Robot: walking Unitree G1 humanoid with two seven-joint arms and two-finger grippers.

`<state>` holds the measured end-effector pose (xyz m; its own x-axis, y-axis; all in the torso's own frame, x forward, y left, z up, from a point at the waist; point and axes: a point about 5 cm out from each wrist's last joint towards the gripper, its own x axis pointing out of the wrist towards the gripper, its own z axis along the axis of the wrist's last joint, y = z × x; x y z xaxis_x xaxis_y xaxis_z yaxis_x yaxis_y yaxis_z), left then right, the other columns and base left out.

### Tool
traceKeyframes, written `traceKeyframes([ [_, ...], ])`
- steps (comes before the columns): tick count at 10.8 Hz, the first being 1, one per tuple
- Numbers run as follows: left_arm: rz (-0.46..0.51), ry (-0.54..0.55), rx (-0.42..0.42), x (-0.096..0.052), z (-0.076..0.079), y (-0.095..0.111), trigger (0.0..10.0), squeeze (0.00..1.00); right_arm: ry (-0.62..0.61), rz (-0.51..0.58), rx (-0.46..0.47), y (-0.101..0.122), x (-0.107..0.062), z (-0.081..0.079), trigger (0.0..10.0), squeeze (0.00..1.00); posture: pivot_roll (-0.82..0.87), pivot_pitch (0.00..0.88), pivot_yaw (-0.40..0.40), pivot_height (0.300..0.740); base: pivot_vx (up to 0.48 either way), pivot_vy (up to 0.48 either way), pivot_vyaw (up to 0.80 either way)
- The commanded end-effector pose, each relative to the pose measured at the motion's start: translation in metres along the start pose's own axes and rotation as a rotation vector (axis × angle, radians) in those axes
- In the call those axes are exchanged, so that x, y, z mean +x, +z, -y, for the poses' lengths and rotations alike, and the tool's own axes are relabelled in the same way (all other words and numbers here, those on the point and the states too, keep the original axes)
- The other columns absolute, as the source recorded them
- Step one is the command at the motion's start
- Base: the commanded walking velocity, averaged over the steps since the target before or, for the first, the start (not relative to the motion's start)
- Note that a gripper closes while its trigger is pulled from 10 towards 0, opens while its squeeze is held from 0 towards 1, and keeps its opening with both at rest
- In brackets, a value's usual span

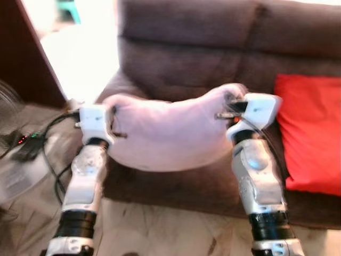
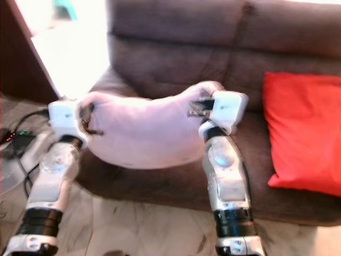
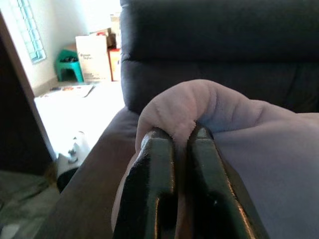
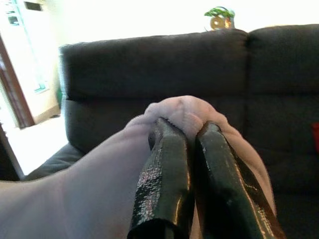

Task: Move the pillow to the sofa from floor

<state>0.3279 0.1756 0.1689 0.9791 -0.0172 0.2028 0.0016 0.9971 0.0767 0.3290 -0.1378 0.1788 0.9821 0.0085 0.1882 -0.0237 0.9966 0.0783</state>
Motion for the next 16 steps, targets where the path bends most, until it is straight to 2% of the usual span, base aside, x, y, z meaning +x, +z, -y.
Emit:
traceKeyframes([
  [1, 0.064, -0.019, -0.005, 0.004, 0.007, 0.014, 10.0, 0.0, -0.02, 0.073, -0.014, 0.016, 0.002, 0.008, 10.0, 0.0, 0.11, 0.06, -0.037, 0.74, 0.315, 0.0, 0.0],
  [6, 0.072, -0.019, -0.006, 0.005, 0.006, 0.017, 10.0, 0.0, -0.004, 0.069, -0.033, 0.017, 0.003, 0.008, 10.0, 0.0, 0.11, 0.059, -0.04, 0.74, 0.317, 0.0, 0.0],
  [7, 0.074, -0.017, -0.004, 0.005, 0.006, 0.017, 10.0, 0.0, 0.023, 0.098, -0.06, 0.02, 0.003, 0.005, 10.0, 0.0, 0.11, 0.059, -0.04, 0.74, 0.319, 0.0, 0.79],
  [10, 0.087, -0.01, -0.005, 0.008, 0.004, 0.021, 10.0, 0.0, 0.039, 0.083, -0.047, 0.018, 0.002, 0.002, 10.0, 0.0, 0.11, 0.056, -0.04, 0.74, 0.309, 0.0, 0.79],
  [14, 0.117, 0.012, -0.013, 0.011, 0.003, 0.028, 10.0, 0.0, 0.038, 0.072, -0.016, 0.017, 0.002, 0.005, 10.0, 0.0, 0.11, 0.061, -0.042, 0.74, 0.0, 0.0, 0.0],
  [16, 0.109, 0.037, -0.048, 0.014, 0.001, 0.03, 10.0, 0.0, 0.031, 0.013, -0.025, 0.007, 0.005, 0.011, 10.0, 0.0, 0.11, 0.064, -0.046, 0.74, 0.0, 0.0, 0.0],
])
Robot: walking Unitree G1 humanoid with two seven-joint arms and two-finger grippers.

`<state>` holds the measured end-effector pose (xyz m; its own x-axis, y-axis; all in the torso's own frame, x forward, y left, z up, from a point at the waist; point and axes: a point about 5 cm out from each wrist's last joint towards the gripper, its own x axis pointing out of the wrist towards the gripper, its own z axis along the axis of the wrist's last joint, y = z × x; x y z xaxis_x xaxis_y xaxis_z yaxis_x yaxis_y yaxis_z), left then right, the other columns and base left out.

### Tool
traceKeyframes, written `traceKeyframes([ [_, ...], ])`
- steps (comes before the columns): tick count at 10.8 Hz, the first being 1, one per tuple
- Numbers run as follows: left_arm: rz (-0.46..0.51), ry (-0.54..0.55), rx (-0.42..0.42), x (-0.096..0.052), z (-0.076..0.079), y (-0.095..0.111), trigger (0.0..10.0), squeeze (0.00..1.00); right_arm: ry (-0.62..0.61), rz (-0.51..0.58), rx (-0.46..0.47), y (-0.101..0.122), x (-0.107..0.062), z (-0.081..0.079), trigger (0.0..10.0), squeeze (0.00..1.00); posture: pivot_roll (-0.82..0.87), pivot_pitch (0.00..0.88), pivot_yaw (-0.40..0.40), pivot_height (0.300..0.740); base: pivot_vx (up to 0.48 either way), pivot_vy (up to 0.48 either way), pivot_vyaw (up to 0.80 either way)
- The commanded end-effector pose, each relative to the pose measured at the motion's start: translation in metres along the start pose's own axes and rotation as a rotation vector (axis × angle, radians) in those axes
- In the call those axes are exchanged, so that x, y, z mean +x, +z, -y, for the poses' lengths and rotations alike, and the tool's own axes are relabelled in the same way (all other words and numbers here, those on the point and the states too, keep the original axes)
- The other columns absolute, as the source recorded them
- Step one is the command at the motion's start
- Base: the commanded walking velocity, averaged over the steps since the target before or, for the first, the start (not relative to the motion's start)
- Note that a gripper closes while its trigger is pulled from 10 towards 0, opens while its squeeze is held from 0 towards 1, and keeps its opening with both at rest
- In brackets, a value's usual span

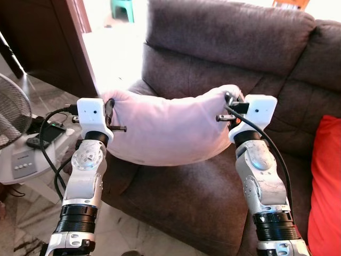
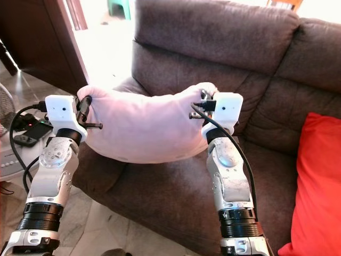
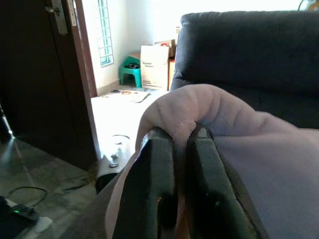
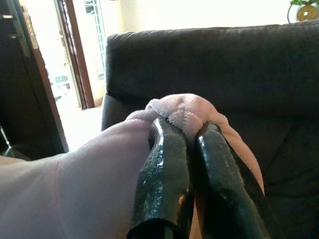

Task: Move the pillow to the sofa from floor

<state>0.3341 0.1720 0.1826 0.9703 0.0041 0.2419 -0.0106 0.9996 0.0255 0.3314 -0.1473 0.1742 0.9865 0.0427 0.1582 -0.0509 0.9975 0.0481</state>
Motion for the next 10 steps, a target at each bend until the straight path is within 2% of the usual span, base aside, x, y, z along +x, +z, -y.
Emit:
traceKeyframes([
  [1, 0.059, 0.011, -0.037, 0.008, 0.0, 0.017, 10.0, 0.0, -0.005, 0.029, -0.012, 0.008, 0.006, 0.003, 10.0, 0.0, 0.11, 0.065, -0.048, 0.74, 0.0, 0.0, 0.0],
  [3, 0.013, -0.037, -0.126, 0.013, 0.01, 0.016, 10.0, 0.0, -0.054, -0.038, 0.006, 0.002, 0.023, 0.015, 10.0, 0.0, 0.12, 0.066, -0.056, 0.74, 0.0, 0.0, 0.0],
  [5, 0.006, -0.068, -0.122, 0.015, 0.013, 0.017, 10.0, 0.0, -0.067, -0.04, -0.009, 0.005, 0.032, 0.018, 10.0, 0.0, 0.13, 0.069, -0.063, 0.74, 0.0, 0.0, 0.0],
  [6, 0.01, -0.043, -0.094, 0.014, 0.009, 0.015, 10.0, 0.0, -0.054, -0.013, 0.016, 0.01, 0.031, 0.013, 10.0, 0.0, 0.12, 0.071, -0.063, 0.74, 0.0, 0.0, 0.0],
  [7, 0.019, -0.028, -0.105, 0.013, 0.009, 0.017, 10.0, 0.0, -0.024, -0.009, 0.022, 0.008, 0.028, 0.008, 10.0, 0.0, 0.12, 0.071, -0.062, 0.74, 0.0, 0.0, 0.0],
  [10, 0.034, -0.048, -0.128, 0.009, 0.016, 0.021, 10.0, 0.0, -0.034, -0.041, 0.011, -0.002, 0.026, 0.01, 10.0, 0.0, 0.12, 0.052, -0.059, 0.74, 0.0, 0.0, 0.0],
])
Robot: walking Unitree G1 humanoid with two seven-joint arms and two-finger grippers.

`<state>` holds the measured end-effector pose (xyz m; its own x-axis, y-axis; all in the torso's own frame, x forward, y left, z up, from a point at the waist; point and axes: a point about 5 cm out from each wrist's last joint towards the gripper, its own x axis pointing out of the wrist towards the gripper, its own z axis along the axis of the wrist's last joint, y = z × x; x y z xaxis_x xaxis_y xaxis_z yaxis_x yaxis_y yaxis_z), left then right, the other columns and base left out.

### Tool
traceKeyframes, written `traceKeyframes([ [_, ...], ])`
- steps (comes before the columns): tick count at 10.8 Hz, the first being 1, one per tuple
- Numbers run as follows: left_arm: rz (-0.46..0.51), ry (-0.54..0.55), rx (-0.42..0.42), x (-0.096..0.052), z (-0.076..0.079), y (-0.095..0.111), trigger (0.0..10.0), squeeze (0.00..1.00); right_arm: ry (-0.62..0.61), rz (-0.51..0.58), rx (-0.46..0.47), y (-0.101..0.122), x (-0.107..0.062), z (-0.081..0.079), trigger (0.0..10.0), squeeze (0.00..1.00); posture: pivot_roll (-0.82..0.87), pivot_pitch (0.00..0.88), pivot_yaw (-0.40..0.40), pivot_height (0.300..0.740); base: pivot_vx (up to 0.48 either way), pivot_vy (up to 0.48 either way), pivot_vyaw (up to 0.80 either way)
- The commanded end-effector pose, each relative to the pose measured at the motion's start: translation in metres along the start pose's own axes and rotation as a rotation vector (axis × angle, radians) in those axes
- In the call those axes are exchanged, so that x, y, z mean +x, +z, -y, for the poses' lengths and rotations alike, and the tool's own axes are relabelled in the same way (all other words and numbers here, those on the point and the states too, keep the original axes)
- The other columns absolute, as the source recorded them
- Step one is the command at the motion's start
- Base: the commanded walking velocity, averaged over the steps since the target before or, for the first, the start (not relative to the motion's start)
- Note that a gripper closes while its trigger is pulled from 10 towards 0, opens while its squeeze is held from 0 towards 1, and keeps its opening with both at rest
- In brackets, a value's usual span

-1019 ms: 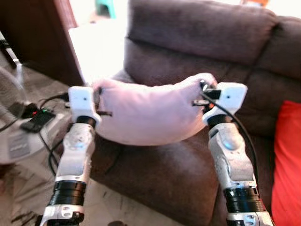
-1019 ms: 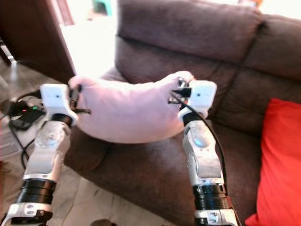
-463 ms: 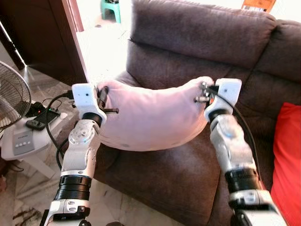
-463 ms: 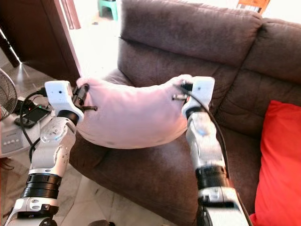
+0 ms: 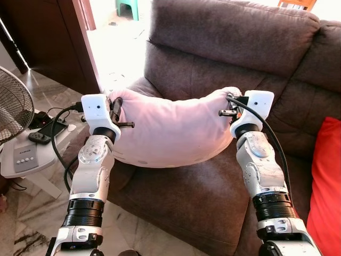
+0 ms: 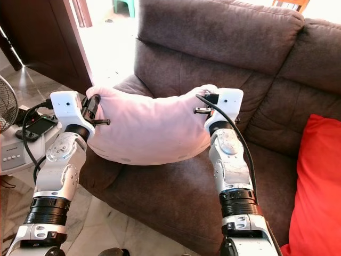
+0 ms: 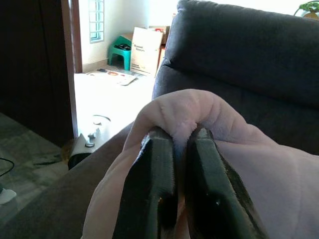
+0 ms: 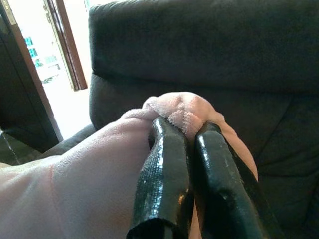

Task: Move the pillow to the sofa from floor

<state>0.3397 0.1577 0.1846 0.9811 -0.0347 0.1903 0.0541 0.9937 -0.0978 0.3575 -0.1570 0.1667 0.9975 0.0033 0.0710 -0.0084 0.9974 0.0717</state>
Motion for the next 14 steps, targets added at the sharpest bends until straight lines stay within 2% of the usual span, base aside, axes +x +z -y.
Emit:
traceKeyframes([
  [1, 0.083, -0.041, -0.004, 0.0, 0.009, 0.02, 10.0, 0.0, 0.008, 0.035, -0.007, 0.008, 0.005, 0.0, 10.0, 0.0, 0.13, 0.047, -0.061, 0.74, 0.0, 0.0, 0.0],
  [4, 0.081, -0.054, -0.008, -0.001, 0.011, 0.02, 10.0, 0.0, 0.009, 0.032, -0.009, 0.009, 0.008, 0.0, 10.0, 0.0, 0.13, 0.047, -0.061, 0.74, 0.0, 0.0, 0.0],
  [5, 0.036, -0.247, -0.078, -0.012, 0.031, 0.023, 10.0, 0.0, 0.025, -0.058, -0.056, 0.021, 0.046, -0.01, 10.0, 0.0, 0.16, 0.037, -0.084, 0.74, 0.0, 0.0, 0.0],
  [7, 0.038, -0.213, -0.07, -0.01, 0.024, 0.023, 10.0, 0.0, 0.027, -0.031, -0.028, 0.031, 0.05, -0.016, 10.0, 0.0, 0.17, 0.054, -0.091, 0.74, 0.0, 0.0, 0.0],
  [10, 0.014, -0.153, -0.085, -0.011, 0.019, 0.021, 10.0, 0.0, 0.051, -0.051, -0.038, 0.028, 0.055, -0.021, 10.0, 0.0, 0.16, 0.072, -0.093, 0.74, 0.0, 0.0, 0.0],
  [11, 0.009, -0.159, -0.119, -0.011, 0.021, 0.021, 10.0, 0.0, 0.057, -0.048, -0.044, 0.031, 0.057, -0.023, 10.0, 0.0, 0.16, 0.078, -0.1, 0.74, 0.0, 0.0, 0.0],
  [12, -0.003, -0.242, -0.153, -0.013, 0.031, 0.022, 10.0, 0.0, 0.056, -0.05, -0.043, 0.033, 0.059, -0.025, 10.0, 0.0, 0.16, 0.081, -0.101, 0.74, 0.0, 0.0, 0.0],
  [13, -0.015, -0.253, -0.148, -0.014, 0.033, 0.021, 10.0, 0.0, 0.059, -0.053, -0.045, 0.033, 0.059, -0.027, 10.0, 0.0, 0.17, 0.086, -0.102, 0.74, 0.0, 0.0, 0.0],
  [14, -0.025, -0.251, -0.2, -0.016, 0.033, 0.021, 10.0, 0.0, 0.063, -0.056, -0.042, 0.033, 0.06, -0.029, 10.0, 0.0, 0.17, 0.091, -0.105, 0.74, 0.0, 0.0, 0.0],
])
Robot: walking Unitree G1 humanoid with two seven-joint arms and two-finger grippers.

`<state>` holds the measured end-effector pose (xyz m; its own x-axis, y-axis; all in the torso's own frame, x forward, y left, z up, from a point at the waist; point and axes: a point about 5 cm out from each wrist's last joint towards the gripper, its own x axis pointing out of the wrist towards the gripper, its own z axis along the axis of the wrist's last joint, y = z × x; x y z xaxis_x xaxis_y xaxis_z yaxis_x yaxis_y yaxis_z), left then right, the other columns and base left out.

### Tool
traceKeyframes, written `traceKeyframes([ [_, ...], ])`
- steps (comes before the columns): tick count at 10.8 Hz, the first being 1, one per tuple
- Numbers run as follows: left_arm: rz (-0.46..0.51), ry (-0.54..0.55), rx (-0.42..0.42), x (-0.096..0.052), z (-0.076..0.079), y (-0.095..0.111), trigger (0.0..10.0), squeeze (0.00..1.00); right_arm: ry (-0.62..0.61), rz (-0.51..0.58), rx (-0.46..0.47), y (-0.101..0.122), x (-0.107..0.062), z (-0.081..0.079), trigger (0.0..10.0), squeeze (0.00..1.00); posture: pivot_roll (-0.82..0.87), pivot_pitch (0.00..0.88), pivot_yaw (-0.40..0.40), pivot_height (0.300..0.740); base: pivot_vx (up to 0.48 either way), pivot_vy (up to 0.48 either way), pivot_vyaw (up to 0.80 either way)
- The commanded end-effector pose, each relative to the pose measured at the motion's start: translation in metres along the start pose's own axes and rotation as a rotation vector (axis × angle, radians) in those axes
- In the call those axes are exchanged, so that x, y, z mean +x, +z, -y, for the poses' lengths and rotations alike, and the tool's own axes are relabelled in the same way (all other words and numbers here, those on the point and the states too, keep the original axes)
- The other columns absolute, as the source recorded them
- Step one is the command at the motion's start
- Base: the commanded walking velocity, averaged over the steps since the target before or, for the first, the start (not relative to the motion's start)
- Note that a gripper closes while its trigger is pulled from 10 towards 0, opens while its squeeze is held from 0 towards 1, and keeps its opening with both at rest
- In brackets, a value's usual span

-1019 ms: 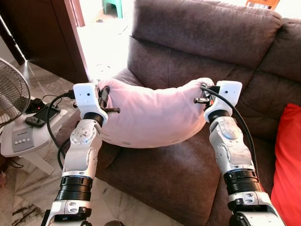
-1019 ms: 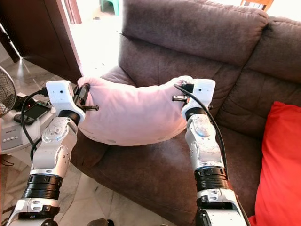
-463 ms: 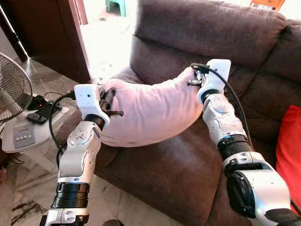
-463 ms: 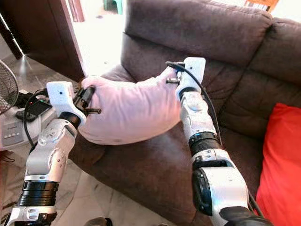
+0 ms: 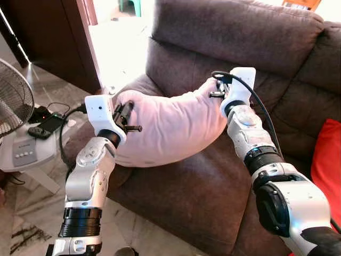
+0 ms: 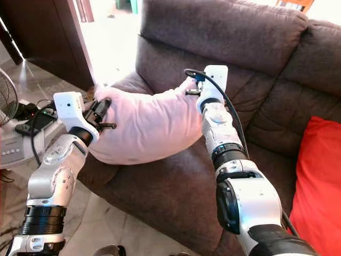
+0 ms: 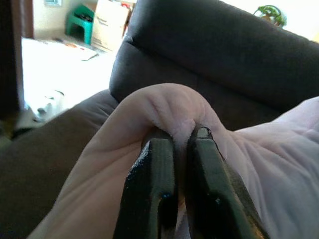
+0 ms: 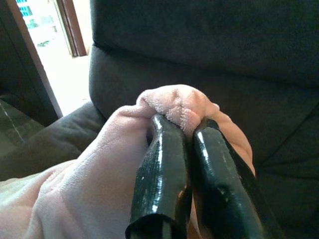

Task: Move the pillow to the sofa from floor

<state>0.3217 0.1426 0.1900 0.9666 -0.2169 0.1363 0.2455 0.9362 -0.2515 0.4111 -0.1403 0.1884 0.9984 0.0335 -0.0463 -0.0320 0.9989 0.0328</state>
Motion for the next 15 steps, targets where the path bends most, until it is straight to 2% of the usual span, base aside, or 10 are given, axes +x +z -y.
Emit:
traceKeyframes([
  [1, 0.049, -0.139, -0.045, 0.0, 0.024, 0.013, 10.0, 0.0, 0.042, 0.057, -0.015, 0.019, 0.004, -0.012, 10.0, 0.0, 0.17, 0.097, -0.11, 0.74, 0.0, 0.0, 0.0],
  [3, 0.021, -0.224, -0.031, -0.004, 0.036, 0.011, 10.0, 0.0, 0.069, 0.057, -0.025, 0.026, 0.007, -0.018, 10.0, 0.0, 0.18, 0.106, -0.119, 0.74, 0.0, 0.0, 0.0],
  [4, 0.017, -0.227, -0.038, -0.005, 0.039, 0.01, 10.0, 0.0, 0.091, 0.055, -0.039, 0.029, 0.008, -0.024, 10.0, 0.0, 0.18, 0.109, -0.122, 0.74, 0.0, 0.0, 0.0],
  [7, 0.015, -0.189, -0.031, -0.009, 0.035, 0.009, 10.0, 0.0, 0.136, 0.044, -0.032, 0.032, 0.009, -0.037, 10.0, 0.0, 0.2, 0.123, -0.139, 0.74, 0.0, 0.0, 0.0],
  [9, 0.009, -0.143, -0.02, -0.013, 0.029, 0.008, 10.0, 0.0, 0.168, 0.021, -0.027, 0.024, 0.007, -0.045, 10.0, 0.0, 0.21, 0.137, -0.145, 0.74, 0.0, 0.0, 0.0],
  [10, 0.011, -0.122, -0.021, -0.013, 0.026, 0.009, 10.0, 0.0, 0.181, 0.019, -0.027, 0.022, 0.007, -0.048, 10.0, 0.19, 0.21, 0.138, -0.145, 0.74, 0.0, 0.0, 0.0],
  [11, 0.014, -0.114, -0.026, -0.013, 0.025, 0.009, 10.0, 0.0, 0.181, 0.015, -0.017, 0.021, 0.007, -0.048, 10.0, 1.0, 0.21, 0.139, -0.143, 0.74, 0.0, 0.0, 0.0],
  [13, 0.004, -0.118, -0.029, -0.014, 0.027, 0.007, 10.0, 0.0, 0.189, 0.011, -0.02, 0.018, 0.006, -0.049, 10.0, 1.0, 0.2, 0.141, -0.14, 0.74, 0.0, 0.0, 0.0],
  [14, 0.001, -0.117, -0.03, -0.014, 0.026, 0.007, 10.0, 0.0, 0.179, 0.012, -0.029, 0.018, 0.006, -0.049, 10.0, 0.29, 0.2, 0.14, -0.137, 0.74, 0.0, 0.0, 0.0],
  [15, -0.004, -0.117, -0.03, -0.014, 0.026, 0.006, 10.0, 0.0, 0.156, 0.01, -0.035, 0.018, 0.007, -0.046, 10.0, 0.0, 0.2, 0.139, -0.136, 0.74, 0.0, 0.0, 0.0],
])
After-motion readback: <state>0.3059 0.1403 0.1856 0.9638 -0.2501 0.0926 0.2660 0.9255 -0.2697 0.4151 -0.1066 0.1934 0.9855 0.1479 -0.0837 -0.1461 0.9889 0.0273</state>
